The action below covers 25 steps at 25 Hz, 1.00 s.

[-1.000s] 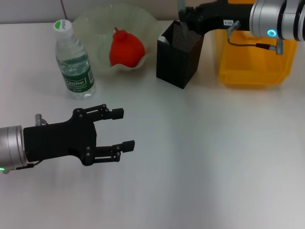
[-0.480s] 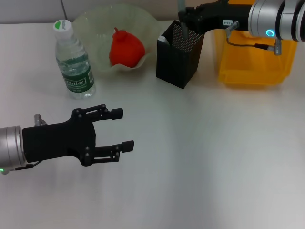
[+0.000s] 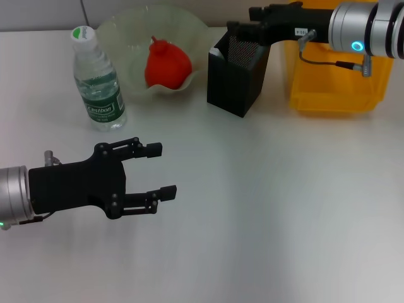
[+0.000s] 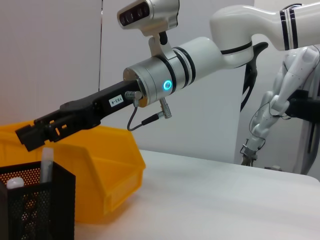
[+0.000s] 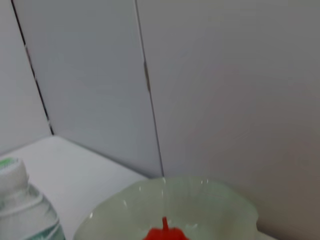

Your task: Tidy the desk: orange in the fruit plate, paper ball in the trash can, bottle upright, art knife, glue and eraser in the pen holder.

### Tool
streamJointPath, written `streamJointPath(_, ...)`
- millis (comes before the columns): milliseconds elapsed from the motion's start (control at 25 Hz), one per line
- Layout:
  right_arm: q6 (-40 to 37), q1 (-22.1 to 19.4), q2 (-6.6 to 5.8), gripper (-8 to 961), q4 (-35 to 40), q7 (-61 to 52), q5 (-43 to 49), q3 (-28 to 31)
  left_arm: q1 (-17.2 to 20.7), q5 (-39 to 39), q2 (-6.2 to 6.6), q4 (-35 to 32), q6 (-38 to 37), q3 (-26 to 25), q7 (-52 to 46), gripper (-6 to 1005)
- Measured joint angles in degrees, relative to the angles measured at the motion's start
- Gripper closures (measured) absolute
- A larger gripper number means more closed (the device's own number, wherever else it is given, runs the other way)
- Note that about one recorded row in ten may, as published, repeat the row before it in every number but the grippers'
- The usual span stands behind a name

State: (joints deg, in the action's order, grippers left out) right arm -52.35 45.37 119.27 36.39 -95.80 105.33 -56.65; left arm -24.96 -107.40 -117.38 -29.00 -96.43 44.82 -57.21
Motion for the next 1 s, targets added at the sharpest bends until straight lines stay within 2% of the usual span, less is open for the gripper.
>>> streamJointPath(160, -0.3, -0.7, 0.00, 309, 0.3, 0.4, -2.7, 0.4, 0.2, 0.0, -0.12, 0.0, 0.2, 0.0, 0.0, 197)
streamJointPath(360, -7.9, -4.1, -0.62, 258, 1.7, 1.9, -14.1, 0.7, 0.3, 0.0, -0.42, 0.5, 0.6, -1.2, 0.0, 197)
streamJointPath(400, -10.3, -5.3, -0.96, 258, 2.2, 2.0, -16.7, 0.8, 0.3, 0.0, -0.44, 0.5, 0.5, -1.4, -0.1, 197)
streamJointPath(440, -16.8, -7.7, -2.03, 258, 2.8, 2.5, -21.2, 0.9, 0.2, 0.0, -0.54, 0.6, -0.3, -1.9, -0.4, 197)
streamJointPath(480, -16.8, -7.7, -2.03, 258, 2.8, 2.5, -21.2, 0.9, 0.2, 0.0, -0.54, 0.6, -0.3, -1.9, -0.4, 197)
streamJointPath(600, -29.2, -11.2, -3.96, 258, 2.7, 4.0, -25.8, 0.9, 0.0, 0.0, -0.61, 0.8, -2.1, -2.8, -1.4, 197)
streamJointPath(640, -35.7, -13.5, -4.64, 258, 2.7, 4.7, -25.9, 0.9, -0.1, 0.1, -0.65, 0.8, -3.4, -3.4, -2.3, 197)
streamJointPath(680, -35.7, -13.5, -4.64, 258, 2.7, 4.7, -25.9, 0.9, -0.1, 0.1, -0.65, 0.8, -3.4, -3.4, -2.3, 197)
streamJointPath(760, -41.6, -16.9, -5.03, 258, 2.9, 6.6, -23.6, 0.8, -0.2, 0.2, -0.67, 0.8, -4.5, -3.6, -3.1, 197)
streamJointPath(800, -41.6, -16.9, -5.03, 258, 2.9, 6.6, -23.6, 0.8, -0.2, 0.2, -0.67, 0.8, -4.5, -3.6, -3.1, 197)
streamJointPath(840, -43.4, -19.2, -4.74, 258, 2.8, 9.3, -22.0, 0.8, -0.6, 0.2, -0.68, 0.8, -4.8, -3.4, -3.9, 197)
streamJointPath(1000, -45.0, -21.0, -3.99, 258, 2.5, 13.0, -18.5, 0.4, -1.3, -0.1, -0.66, 0.8, -4.9, -3.0, -5.7, 197)
